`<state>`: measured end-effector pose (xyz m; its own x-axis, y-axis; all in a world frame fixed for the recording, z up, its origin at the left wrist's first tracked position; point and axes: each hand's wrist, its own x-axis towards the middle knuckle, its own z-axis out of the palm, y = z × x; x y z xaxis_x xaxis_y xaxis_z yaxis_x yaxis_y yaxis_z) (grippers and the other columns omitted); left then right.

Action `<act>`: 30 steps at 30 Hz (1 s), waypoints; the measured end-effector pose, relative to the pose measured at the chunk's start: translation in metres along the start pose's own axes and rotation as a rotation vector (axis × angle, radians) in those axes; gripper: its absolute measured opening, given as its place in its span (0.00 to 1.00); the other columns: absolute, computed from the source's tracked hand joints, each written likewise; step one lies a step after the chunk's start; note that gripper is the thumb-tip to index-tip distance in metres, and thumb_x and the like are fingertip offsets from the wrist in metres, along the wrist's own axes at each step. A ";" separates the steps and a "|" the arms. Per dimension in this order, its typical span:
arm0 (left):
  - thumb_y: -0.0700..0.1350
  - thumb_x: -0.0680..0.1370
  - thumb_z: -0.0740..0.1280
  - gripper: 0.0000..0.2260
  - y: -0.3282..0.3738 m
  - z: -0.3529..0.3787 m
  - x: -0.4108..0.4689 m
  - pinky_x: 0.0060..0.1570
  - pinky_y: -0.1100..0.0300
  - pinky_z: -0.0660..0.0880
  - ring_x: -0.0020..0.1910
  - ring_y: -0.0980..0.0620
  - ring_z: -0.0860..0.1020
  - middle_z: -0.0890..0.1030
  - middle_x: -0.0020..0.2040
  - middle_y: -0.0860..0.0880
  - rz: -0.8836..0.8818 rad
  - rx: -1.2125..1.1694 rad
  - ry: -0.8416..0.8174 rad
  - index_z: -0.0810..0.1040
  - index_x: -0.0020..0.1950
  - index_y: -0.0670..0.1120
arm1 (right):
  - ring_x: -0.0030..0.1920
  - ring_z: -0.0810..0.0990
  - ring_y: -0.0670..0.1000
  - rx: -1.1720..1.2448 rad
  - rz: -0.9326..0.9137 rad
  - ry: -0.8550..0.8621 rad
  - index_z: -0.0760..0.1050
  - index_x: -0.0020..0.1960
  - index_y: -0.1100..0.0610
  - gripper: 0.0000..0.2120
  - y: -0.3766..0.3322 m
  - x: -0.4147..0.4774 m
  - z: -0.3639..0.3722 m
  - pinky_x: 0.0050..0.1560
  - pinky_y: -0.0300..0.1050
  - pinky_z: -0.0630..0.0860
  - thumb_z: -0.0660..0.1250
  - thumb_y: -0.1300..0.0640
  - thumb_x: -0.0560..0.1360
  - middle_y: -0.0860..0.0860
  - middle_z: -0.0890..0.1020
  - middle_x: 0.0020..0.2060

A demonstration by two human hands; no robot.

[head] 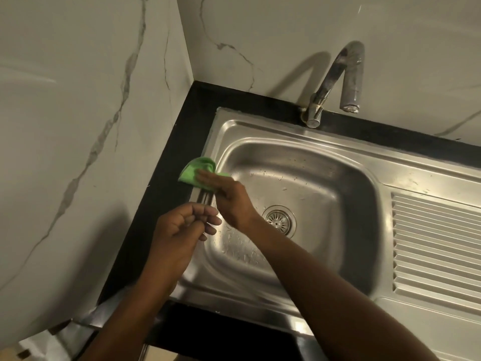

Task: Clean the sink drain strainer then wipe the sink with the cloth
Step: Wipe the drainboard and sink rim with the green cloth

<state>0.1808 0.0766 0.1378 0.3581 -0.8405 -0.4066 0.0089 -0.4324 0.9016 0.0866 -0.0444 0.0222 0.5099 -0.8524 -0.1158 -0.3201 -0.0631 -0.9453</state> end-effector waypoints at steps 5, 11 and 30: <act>0.28 0.79 0.60 0.16 0.008 -0.002 0.001 0.47 0.53 0.80 0.43 0.46 0.84 0.88 0.44 0.44 -0.008 -0.010 0.028 0.85 0.49 0.43 | 0.46 0.81 0.34 0.108 -0.024 -0.181 0.84 0.50 0.67 0.19 0.005 -0.063 0.008 0.50 0.32 0.76 0.60 0.81 0.69 0.51 0.84 0.45; 0.29 0.76 0.60 0.17 0.022 -0.010 -0.008 0.46 0.51 0.79 0.43 0.44 0.83 0.88 0.45 0.45 0.091 0.022 0.097 0.85 0.50 0.44 | 0.64 0.82 0.53 0.043 -0.002 -0.418 0.87 0.57 0.63 0.28 0.002 -0.104 0.012 0.74 0.44 0.72 0.58 0.77 0.65 0.59 0.86 0.59; 0.30 0.78 0.61 0.15 0.014 0.026 -0.049 0.43 0.57 0.78 0.42 0.46 0.83 0.88 0.45 0.46 0.189 0.001 -0.045 0.84 0.49 0.46 | 0.68 0.78 0.42 -0.212 0.160 -0.373 0.83 0.66 0.53 0.17 0.002 -0.244 -0.097 0.74 0.38 0.69 0.68 0.56 0.78 0.47 0.83 0.66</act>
<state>0.1393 0.1030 0.1668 0.3110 -0.9206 -0.2363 -0.0551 -0.2657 0.9625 -0.1155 0.1129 0.0784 0.6805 -0.6177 -0.3942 -0.5551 -0.0835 -0.8276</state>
